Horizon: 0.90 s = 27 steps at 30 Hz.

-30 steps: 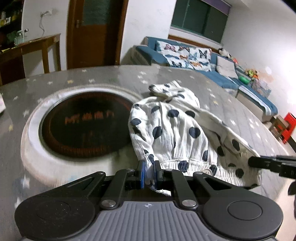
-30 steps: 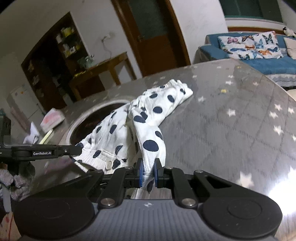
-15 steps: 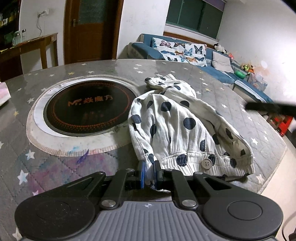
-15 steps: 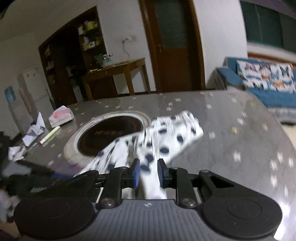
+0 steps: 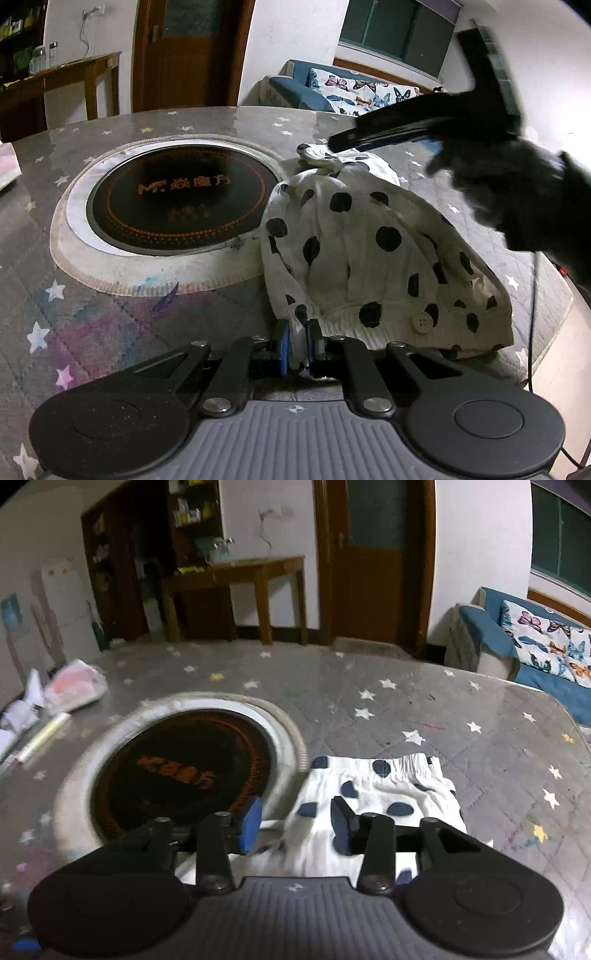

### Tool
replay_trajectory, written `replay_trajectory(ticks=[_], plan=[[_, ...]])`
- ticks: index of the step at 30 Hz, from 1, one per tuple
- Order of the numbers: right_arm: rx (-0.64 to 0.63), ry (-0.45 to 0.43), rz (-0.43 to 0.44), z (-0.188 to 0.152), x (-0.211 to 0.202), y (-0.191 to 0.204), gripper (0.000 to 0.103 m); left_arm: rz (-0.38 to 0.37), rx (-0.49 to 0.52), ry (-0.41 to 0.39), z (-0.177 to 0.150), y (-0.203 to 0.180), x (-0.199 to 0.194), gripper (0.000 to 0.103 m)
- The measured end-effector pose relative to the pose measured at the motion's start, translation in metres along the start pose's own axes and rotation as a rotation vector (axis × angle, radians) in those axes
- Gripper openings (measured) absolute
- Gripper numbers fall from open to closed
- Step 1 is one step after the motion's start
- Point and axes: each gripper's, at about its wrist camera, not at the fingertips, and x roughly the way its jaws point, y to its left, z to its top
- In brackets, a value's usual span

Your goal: Fold clothes

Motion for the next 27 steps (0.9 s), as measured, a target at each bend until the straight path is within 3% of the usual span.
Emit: replay_trajectory(ticks=[4,6,7,11,18,22,25,27], plan=[[0.006,0.049,-0.024,0.002,0.030,-0.008,0.040,-0.001,-0.003,0.007,-0.001,0.001,0.002,0.012],[-0.005,0.063,-0.047,0.001,0.037,-0.012,0.028,-0.002,-0.005,0.009,-0.001,0.001,0.002,0.012],[-0.007,0.065,-0.057,0.000,0.038,-0.015,0.016,-0.003,-0.005,0.009,-0.001,0.001,0.002,0.012],[-0.005,0.008,-0.112,0.000,0.019,-0.031,0.005,-0.005,-0.005,0.013,-0.001,0.001,0.002,0.012],[0.057,-0.080,-0.289,-0.006,-0.029,-0.085,0.001,-0.003,-0.001,0.013,-0.002,0.001,0.002,0.012],[0.141,-0.060,-0.385,-0.015,-0.048,-0.119,0.002,0.001,0.003,0.015,-0.001,0.001,0.002,0.013],[0.156,-0.063,-0.319,-0.016,-0.053,-0.119,0.008,0.006,0.003,0.017,-0.001,0.000,0.002,0.014],[0.152,-0.073,-0.255,-0.014,-0.052,-0.110,0.022,0.008,0.000,0.017,-0.001,0.000,0.002,0.015]])
